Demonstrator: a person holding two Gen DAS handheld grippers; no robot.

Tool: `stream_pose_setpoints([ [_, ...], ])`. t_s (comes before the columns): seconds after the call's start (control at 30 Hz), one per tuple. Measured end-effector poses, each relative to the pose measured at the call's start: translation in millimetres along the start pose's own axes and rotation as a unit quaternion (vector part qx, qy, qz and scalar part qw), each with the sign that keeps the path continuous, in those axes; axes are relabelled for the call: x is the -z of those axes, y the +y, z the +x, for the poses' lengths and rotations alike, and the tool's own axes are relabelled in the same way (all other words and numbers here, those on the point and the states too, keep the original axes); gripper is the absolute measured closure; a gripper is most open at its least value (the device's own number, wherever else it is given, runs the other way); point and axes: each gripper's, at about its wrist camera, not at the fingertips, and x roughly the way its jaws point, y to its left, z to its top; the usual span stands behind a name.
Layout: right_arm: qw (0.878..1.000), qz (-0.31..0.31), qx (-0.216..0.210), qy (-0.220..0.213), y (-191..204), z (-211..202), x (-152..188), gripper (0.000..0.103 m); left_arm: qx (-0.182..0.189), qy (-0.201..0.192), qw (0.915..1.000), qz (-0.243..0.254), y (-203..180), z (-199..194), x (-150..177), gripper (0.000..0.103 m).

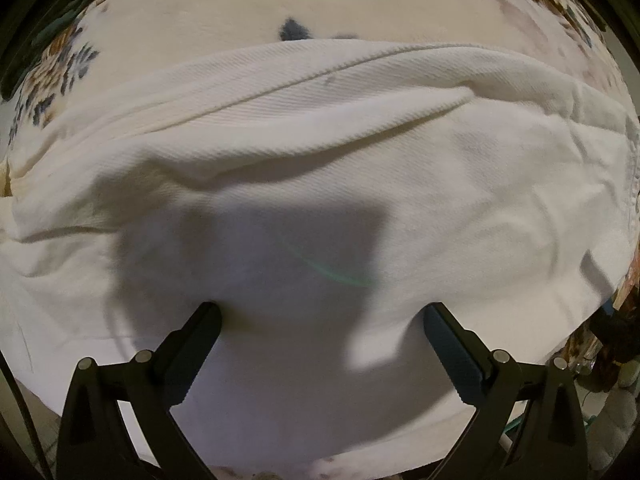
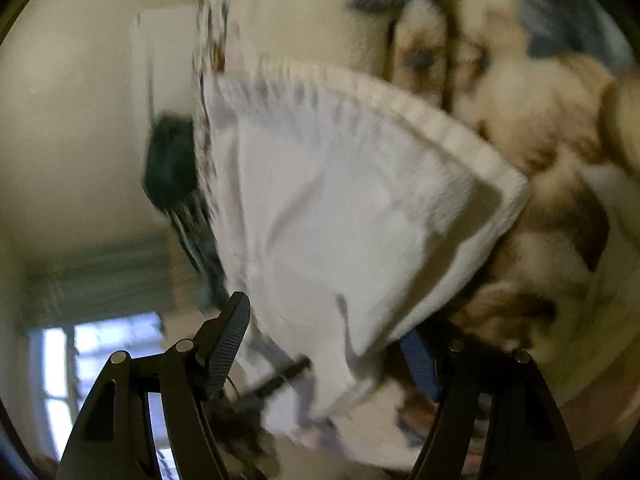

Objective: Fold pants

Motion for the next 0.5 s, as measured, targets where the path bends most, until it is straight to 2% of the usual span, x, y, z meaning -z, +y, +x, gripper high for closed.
stream_pose_setpoints([
  [0.07,0.999,0.019,-0.013,-0.040,-5,-1,2,0.028,0.000,0.001,1.0000,0.001,0,-3,-7,0.000],
  [0.1,0.998,0.025,-0.019,-0.056,-5,3,2,0.028,0.001,0.002,1.0000,0.001,-12,-4,-2,0.000],
  [0.17,0.996,0.020,-0.027,-0.078,1,13,2,0.029,0.003,0.003,1.0000,0.002,-10,-3,-4,0.000],
  [0.23,0.996,-0.018,-0.018,-0.084,18,28,3,0.037,0.005,0.007,1.0000,0.000,-5,-1,-10,0.000],
  [0.3,0.995,-0.065,0.006,-0.080,31,41,3,0.038,0.007,0.011,0.9999,-0.003,-4,0,-12,0.000],
  [0.37,0.992,-0.092,0.057,-0.069,34,59,-5,0.054,0.006,0.019,0.9998,-0.002,-3,1,-15,0.000],
  [0.43,0.992,-0.076,0.068,-0.073,27,61,-5,0.077,0.008,0.031,0.9995,-0.003,-4,-1,-19,0.000],
  [0.5,0.991,-0.072,0.083,-0.081,33,59,3,0.084,0.022,0.026,0.9993,-0.012,-1,-7,-20,0.000],
])
